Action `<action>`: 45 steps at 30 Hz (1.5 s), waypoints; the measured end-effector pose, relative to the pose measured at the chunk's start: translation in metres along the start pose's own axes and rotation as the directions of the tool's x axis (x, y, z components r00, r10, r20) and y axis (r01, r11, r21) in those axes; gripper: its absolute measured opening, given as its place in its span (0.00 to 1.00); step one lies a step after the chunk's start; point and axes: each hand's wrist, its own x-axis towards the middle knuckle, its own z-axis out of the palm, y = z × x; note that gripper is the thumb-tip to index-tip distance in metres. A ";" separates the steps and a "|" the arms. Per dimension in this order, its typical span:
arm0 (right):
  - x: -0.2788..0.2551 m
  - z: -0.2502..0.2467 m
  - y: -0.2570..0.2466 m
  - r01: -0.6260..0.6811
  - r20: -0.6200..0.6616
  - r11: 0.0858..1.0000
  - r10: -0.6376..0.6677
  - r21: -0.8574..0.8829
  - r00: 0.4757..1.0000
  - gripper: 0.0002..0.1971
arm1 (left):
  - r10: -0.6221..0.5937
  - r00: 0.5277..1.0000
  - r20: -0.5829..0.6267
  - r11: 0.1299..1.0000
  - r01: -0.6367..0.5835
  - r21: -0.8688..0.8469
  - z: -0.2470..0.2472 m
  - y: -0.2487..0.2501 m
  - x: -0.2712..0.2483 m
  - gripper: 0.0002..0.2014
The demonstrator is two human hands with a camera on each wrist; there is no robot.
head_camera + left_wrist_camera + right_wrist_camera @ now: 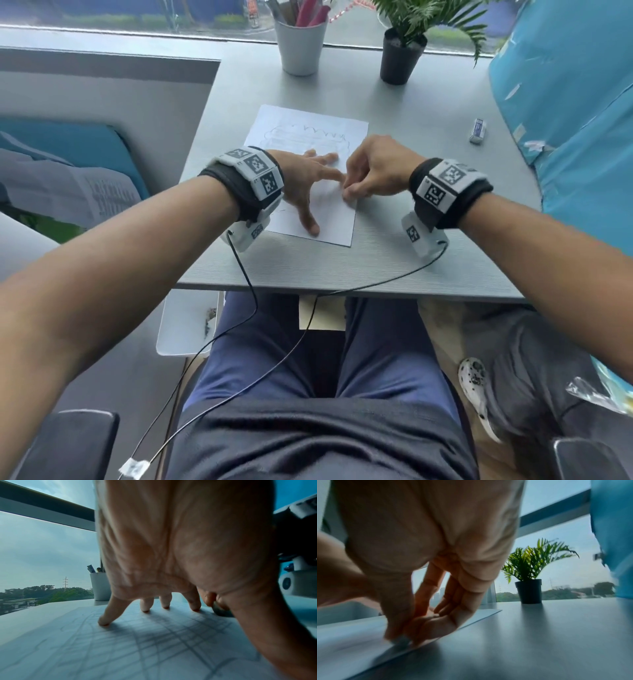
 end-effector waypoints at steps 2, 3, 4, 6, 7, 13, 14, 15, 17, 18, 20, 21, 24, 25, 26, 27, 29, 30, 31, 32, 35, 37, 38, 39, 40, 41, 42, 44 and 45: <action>-0.007 0.014 -0.012 0.078 0.071 0.997 -0.076 -0.016 0.995 0.04 | 0.007 1.000 0.005 1.000 -0.007 -0.014 0.001 -0.001 -0.001 0.64; -0.013 0.020 -0.019 0.132 0.128 0.991 -0.129 -0.016 0.983 0.03 | 0.012 1.000 0.009 1.000 -0.012 -0.015 0.001 0.000 -0.001 0.65; -0.015 0.021 -0.022 0.150 0.154 0.989 -0.148 -0.004 0.977 0.03 | 0.018 1.000 0.013 1.000 -0.018 -0.011 0.001 0.001 0.000 0.65; -0.006 0.004 -0.013 0.077 0.070 0.997 -0.079 0.029 0.994 0.04 | 0.029 0.999 0.017 0.999 -0.029 -0.015 -0.002 -0.001 0.001 0.65; 0.000 -0.007 -0.006 0.020 0.014 0.997 -0.021 0.068 1.000 0.06 | 0.036 0.999 0.014 0.999 -0.036 -0.031 -0.003 -0.003 0.000 0.64; 0.015 -0.007 0.007 -0.045 0.021 0.999 0.045 0.012 0.999 0.06 | 0.052 0.989 -0.138 0.984 -0.074 -0.161 0.000 -0.014 0.007 0.61; 0.017 -0.005 0.007 -0.051 0.022 0.998 0.050 0.022 0.998 0.06 | 0.043 0.988 -0.146 0.986 -0.065 -0.153 0.002 -0.015 0.010 0.65; 0.019 -0.006 0.009 -0.062 0.017 0.997 0.062 0.037 0.998 0.06 | 0.023 0.990 -0.137 0.989 -0.043 -0.139 0.002 -0.015 0.011 0.70; 0.023 -0.010 0.011 -0.089 -0.038 0.995 0.091 0.055 0.995 0.06 | -0.018 0.995 -0.097 0.994 0.007 -0.110 0.000 -0.013 0.011 0.74; 0.023 -0.010 0.010 -0.094 -0.071 0.994 0.098 0.058 0.993 0.05 | -0.030 0.996 -0.079 0.994 0.021 -0.103 -0.002 -0.013 0.012 0.75; 0.019 0.000 0.003 -0.055 -0.077 0.997 0.059 0.053 0.995 0.04 | -0.031 0.997 -0.064 0.995 0.024 -0.099 -0.004 -0.014 0.015 0.74; 0.014 0.009 -0.005 -0.011 -0.036 0.999 0.013 0.051 0.999 0.03 | -0.017 0.998 -0.060 0.996 0.011 -0.090 -0.004 -0.015 0.018 0.74; 0.003 0.025 -0.018 0.135 0.116 0.991 -0.136 0.022 0.984 0.03 | 0.026 0.999 -0.045 0.999 -0.027 -0.032 -0.002 -0.017 0.023 0.75; 0.008 0.018 -0.012 0.120 0.096 0.993 -0.121 0.011 0.988 0.03 | 0.014 0.999 -0.045 0.999 -0.015 -0.029 -0.003 -0.018 0.022 0.76; 0.015 0.007 -0.004 0.067 0.037 0.998 -0.067 0.012 0.997 0.04 | 0.003 0.999 -0.042 0.999 -0.005 -0.038 -0.003 -0.018 0.021 0.76; 0.021 -0.004 0.004 0.012 -0.030 1.000 -0.011 0.018 0.999 0.04 | -0.005 0.999 -0.044 0.999 0.003 -0.049 -0.004 -0.018 0.019 0.76; 0.025 -0.011 0.009 -0.029 -0.094 0.999 0.031 0.019 0.995 0.04 | -0.009 0.998 -0.057 0.999 0.006 -0.052 -0.004 -0.018 0.018 0.76; 0.021 -0.004 0.003 -0.001 -0.053 1.000 0.002 0.014 0.999 0.04 | -0.004 0.998 -0.057 0.999 0.002 -0.050 -0.003 -0.018 0.020 0.77; 0.015 0.007 -0.006 0.058 0.028 0.998 -0.058 0.008 0.998 0.05 | 0.003 0.999 -0.051 0.999 -0.005 -0.045 -0.002 -0.017 0.022 0.78; 0.006 0.020 -0.017 0.120 0.129 0.993 -0.121 0.015 0.984 0.05 | 0.016 0.999 -0.045 0.999 -0.017 -0.034 -0.001 -0.017 0.025 0.79; 0.014 0.013 -0.011 0.108 0.133 0.994 -0.111 0.026 0.985 0.06 | 0.050 0.998 -0.046 0.998 -0.052 -0.038 0.000 -0.019 0.025 0.76; 0.028 -0.011 0.006 0.000 -0.038 1.000 0.001 0.019 0.999 0.06 | 0.023 0.999 -0.049 0.997 -0.026 -0.067 -0.001 -0.019 0.020 0.75; 0.030 -0.014 0.010 -0.017 -0.086 1.000 0.018 0.014 0.996 0.07 | 0.016 0.999 -0.049 0.998 -0.019 -0.065 -0.001 -0.019 0.018 0.75; 0.028 -0.010 0.007 0.001 -0.077 1.000 0.000 0.010 0.997 0.06 | 0.015 0.999 -0.046 0.998 -0.017 -0.057 -0.003 -0.017 0.016 0.75; 0.021 -0.001 -0.002 0.046 -0.014 0.999 -0.046 0.002 0.999 0.06 | 0.023 0.999 -0.040 0.999 -0.025 -0.047 -0.003 -0.015 0.017 0.75; 0.011 0.010 -0.014 0.103 0.080 0.995 -0.102 -0.009 0.992 0.05 | 0.037 0.999 -0.030 0.999 -0.038 -0.031 -0.004 -0.014 0.018 0.74; 0.004 0.019 -0.021 0.143 0.164 0.990 -0.140 -0.004 0.976 0.05 | 0.052 0.999 -0.016 0.999 -0.052 -0.012 -0.004 -0.012 0.018 0.73; 0.008 0.012 -0.014 0.124 0.160 0.992 -0.124 0.012 0.979 0.05 | 0.052 0.999 -0.013 0.999 -0.052 -0.001 -0.004 -0.013 0.019 0.75; 0.018 0.001 -0.002 0.062 0.078 0.998 -0.064 0.028 0.995 0.05 | 0.039 0.999 -0.019 0.999 -0.039 -0.007 -0.003 -0.014 0.018 0.76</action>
